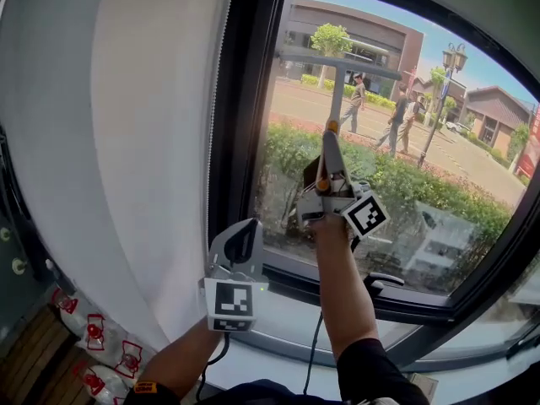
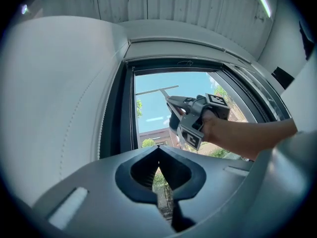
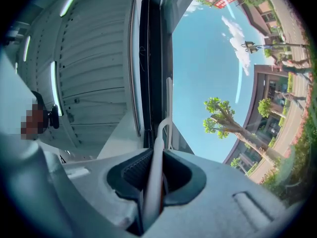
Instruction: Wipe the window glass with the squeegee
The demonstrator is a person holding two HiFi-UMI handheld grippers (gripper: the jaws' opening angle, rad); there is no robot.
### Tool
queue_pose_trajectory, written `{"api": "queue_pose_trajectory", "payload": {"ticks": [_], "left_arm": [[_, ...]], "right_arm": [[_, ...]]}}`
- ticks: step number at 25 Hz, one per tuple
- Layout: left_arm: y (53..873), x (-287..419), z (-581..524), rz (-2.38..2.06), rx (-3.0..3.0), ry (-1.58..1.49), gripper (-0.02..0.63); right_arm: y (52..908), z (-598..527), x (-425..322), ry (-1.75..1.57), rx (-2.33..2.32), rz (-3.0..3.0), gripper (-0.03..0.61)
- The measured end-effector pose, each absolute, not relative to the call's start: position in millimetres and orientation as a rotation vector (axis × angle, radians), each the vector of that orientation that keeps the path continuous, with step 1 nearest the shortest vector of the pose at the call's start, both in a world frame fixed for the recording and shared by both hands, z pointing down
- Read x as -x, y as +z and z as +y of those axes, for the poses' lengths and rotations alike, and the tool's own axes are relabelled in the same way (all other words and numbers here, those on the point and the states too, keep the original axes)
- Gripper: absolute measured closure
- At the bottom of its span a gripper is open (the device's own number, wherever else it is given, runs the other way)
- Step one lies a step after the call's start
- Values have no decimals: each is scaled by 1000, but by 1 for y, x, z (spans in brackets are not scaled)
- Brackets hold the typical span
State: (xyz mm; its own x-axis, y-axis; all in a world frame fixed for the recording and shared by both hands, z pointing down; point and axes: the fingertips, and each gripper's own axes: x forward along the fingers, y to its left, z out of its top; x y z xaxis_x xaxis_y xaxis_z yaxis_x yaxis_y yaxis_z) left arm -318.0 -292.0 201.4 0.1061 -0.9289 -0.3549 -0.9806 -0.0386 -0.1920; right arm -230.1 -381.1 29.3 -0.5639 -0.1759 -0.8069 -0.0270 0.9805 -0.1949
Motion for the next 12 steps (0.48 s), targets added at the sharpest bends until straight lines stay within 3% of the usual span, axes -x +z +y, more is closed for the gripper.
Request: {"api": "queue_pose_trajectory", "payload": {"ticks": [7,12], "left_arm": [[256,315,-294,1917,2075,144,595],[284,313,-296,1965,2097,77,595]], "right_arm": [[133,-365,219,-290,232,2219,529],[161,-361,217,-326,255,2242,529]]}}
